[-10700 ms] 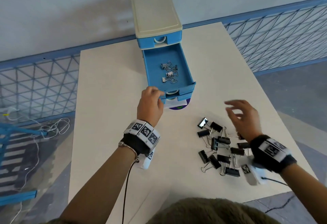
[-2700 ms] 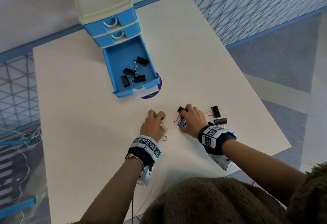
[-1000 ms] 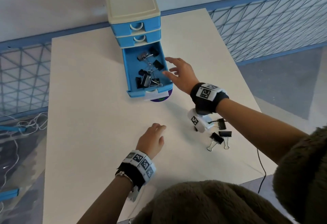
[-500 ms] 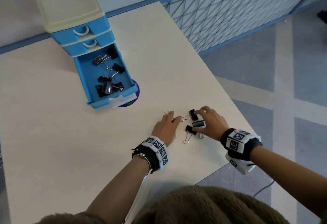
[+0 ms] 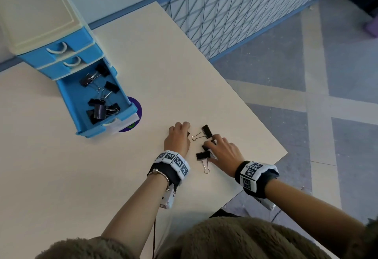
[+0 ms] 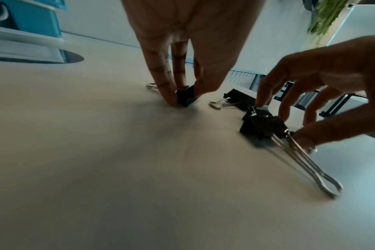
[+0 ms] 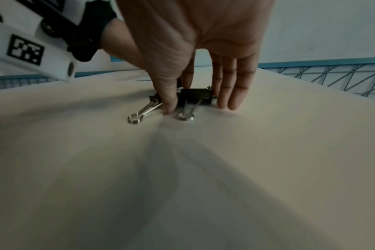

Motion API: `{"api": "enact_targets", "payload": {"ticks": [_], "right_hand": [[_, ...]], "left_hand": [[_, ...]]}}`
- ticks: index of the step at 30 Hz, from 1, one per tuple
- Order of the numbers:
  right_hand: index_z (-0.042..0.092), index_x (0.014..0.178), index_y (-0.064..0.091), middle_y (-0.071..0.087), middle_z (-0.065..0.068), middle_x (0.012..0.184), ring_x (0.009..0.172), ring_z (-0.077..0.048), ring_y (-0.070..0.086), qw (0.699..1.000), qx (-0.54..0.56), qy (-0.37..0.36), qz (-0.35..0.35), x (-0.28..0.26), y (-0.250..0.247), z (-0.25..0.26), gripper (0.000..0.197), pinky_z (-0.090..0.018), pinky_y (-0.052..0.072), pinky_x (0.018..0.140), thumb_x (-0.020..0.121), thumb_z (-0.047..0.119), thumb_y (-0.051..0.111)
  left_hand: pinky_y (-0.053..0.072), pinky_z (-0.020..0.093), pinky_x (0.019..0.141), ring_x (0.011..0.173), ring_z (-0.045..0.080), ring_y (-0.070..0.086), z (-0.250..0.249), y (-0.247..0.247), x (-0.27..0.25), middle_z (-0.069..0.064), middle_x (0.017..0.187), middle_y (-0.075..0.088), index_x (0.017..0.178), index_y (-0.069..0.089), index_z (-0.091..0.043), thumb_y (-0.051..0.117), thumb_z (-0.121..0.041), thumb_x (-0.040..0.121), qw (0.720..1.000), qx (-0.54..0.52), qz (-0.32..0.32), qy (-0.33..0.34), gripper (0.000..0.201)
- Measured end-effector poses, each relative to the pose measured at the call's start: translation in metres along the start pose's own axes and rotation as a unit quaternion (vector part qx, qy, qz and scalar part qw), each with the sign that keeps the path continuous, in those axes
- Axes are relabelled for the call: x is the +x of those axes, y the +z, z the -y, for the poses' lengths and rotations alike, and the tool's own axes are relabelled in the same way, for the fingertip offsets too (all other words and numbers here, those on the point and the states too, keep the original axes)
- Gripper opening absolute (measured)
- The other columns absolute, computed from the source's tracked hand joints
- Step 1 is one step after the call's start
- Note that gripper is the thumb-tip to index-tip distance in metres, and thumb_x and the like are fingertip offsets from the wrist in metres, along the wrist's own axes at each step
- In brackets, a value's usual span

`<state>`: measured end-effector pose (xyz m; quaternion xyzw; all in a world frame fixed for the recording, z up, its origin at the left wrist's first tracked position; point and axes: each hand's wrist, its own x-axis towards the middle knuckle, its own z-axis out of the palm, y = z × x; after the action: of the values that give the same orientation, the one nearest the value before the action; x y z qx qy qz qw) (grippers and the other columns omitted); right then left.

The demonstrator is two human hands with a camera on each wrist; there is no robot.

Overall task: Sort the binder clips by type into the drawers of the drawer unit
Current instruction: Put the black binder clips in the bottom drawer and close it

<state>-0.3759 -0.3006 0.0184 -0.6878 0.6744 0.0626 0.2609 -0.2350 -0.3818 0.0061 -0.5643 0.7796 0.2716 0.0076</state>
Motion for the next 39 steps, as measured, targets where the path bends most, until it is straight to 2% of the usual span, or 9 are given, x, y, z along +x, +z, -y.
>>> {"api": "enact_targets", "payload": {"ticks": [8, 15, 25, 29, 30, 32, 34, 36, 39], "right_hand": [[0.013, 0.119, 0.051, 0.049, -0.022, 0.123, 0.093, -0.038, 0.056, 1.000, 0.001, -0.028, -0.007, -0.006, 0.001, -0.007, 0.040, -0.046, 0.051, 0.073, 0.081, 0.014, 0.064], [0.013, 0.117, 0.054, 0.049, -0.026, 0.125, 0.093, -0.040, 0.057, 0.999, 0.027, -0.039, -0.009, -0.012, 0.001, -0.005, 0.038, -0.046, 0.051, 0.071, 0.080, 0.014, 0.062], [0.023, 0.129, 0.046, 0.029, -0.019, 0.143, 0.112, -0.036, 0.048, 0.998, 0.012, -0.063, 0.029, 0.010, -0.003, 0.014, 0.039, -0.044, 0.047, 0.086, 0.090, 0.022, 0.051], [0.023, 0.126, 0.049, 0.026, -0.014, 0.145, 0.115, -0.032, 0.046, 0.997, 0.022, -0.065, 0.043, 0.023, -0.006, 0.029, 0.038, -0.039, 0.046, 0.087, 0.089, 0.022, 0.052], [0.022, 0.125, 0.051, 0.026, -0.012, 0.145, 0.116, -0.032, 0.047, 0.996, 0.028, -0.065, 0.044, 0.027, -0.007, 0.034, 0.037, -0.039, 0.046, 0.086, 0.088, 0.022, 0.054], [0.020, 0.119, 0.055, 0.028, -0.010, 0.145, 0.114, -0.032, 0.049, 0.996, 0.049, -0.063, 0.045, 0.035, -0.008, 0.045, 0.034, -0.038, 0.047, 0.085, 0.086, 0.022, 0.057], [0.019, 0.113, 0.058, 0.035, -0.009, 0.140, 0.107, -0.033, 0.055, 0.995, 0.068, -0.057, 0.048, 0.045, -0.010, 0.054, 0.029, -0.036, 0.047, 0.082, 0.084, 0.021, 0.059], [0.017, 0.107, 0.061, 0.043, -0.009, 0.129, 0.097, -0.035, 0.059, 0.994, 0.079, -0.054, 0.056, 0.055, -0.012, 0.062, 0.026, -0.035, 0.046, 0.077, 0.082, 0.019, 0.061], [0.015, 0.099, 0.065, 0.048, -0.011, 0.114, 0.088, -0.035, 0.059, 0.992, 0.102, -0.048, 0.063, 0.067, -0.016, 0.070, 0.022, -0.035, 0.047, 0.074, 0.078, 0.013, 0.064]], "left_hand": [[0.043, 0.034, 0.064, 0.113, 0.027, 0.040, -0.029, 0.005, 0.013, 0.012, 0.120, 0.042, 0.137, 0.030, -0.027, 0.044, 0.001, 0.086, 0.990, 0.073, 0.061, 0.105, 0.060], [0.038, 0.033, 0.062, 0.118, 0.033, 0.035, -0.029, 0.015, 0.019, 0.013, 0.133, 0.033, 0.131, 0.030, -0.028, 0.051, -0.024, 0.090, 0.952, 0.212, 0.099, 0.198, 0.047], [0.041, 0.032, 0.061, 0.108, 0.034, 0.045, 0.030, -0.006, -0.021, 0.015, 0.125, 0.042, 0.127, 0.041, -0.018, 0.042, -0.006, 0.092, 0.978, 0.194, 0.047, 0.060, 0.037], [0.043, 0.023, 0.036, 0.065, 0.026, 0.061, 0.058, -0.019, -0.053, 0.011, 0.087, 0.063, 0.096, 0.067, -0.023, 0.082, -0.005, 0.053, 0.978, 0.206, 0.022, 0.014, 0.049], [0.048, 0.026, 0.041, 0.072, 0.028, 0.061, 0.065, -0.020, -0.060, 0.012, 0.095, 0.062, 0.102, 0.064, -0.023, 0.078, -0.004, 0.061, 0.982, 0.187, 0.037, -0.001, 0.048], [0.052, 0.034, 0.067, 0.102, 0.031, 0.052, 0.078, -0.019, -0.074, 0.013, 0.125, 0.047, 0.127, 0.046, -0.024, 0.049, -0.004, 0.087, 0.986, 0.138, 0.070, -0.067, 0.045], [0.048, 0.036, 0.079, 0.113, 0.027, 0.046, 0.088, -0.023, -0.087, 0.007, 0.136, 0.038, 0.133, 0.039, -0.029, 0.037, -0.007, 0.093, 0.990, 0.091, 0.049, -0.094, 0.045], [0.051, 0.038, 0.080, 0.112, 0.027, 0.050, 0.091, -0.035, -0.096, 0.006, 0.135, 0.041, 0.131, 0.043, -0.029, 0.040, -0.010, 0.092, 0.995, 0.021, -0.015, -0.095, 0.043], [0.057, 0.041, 0.063, 0.090, 0.032, 0.062, 0.091, -0.066, -0.102, 0.012, 0.117, 0.057, 0.119, 0.057, -0.022, 0.044, -0.018, 0.087, 0.989, -0.052, -0.131, -0.051, 0.035]]}}
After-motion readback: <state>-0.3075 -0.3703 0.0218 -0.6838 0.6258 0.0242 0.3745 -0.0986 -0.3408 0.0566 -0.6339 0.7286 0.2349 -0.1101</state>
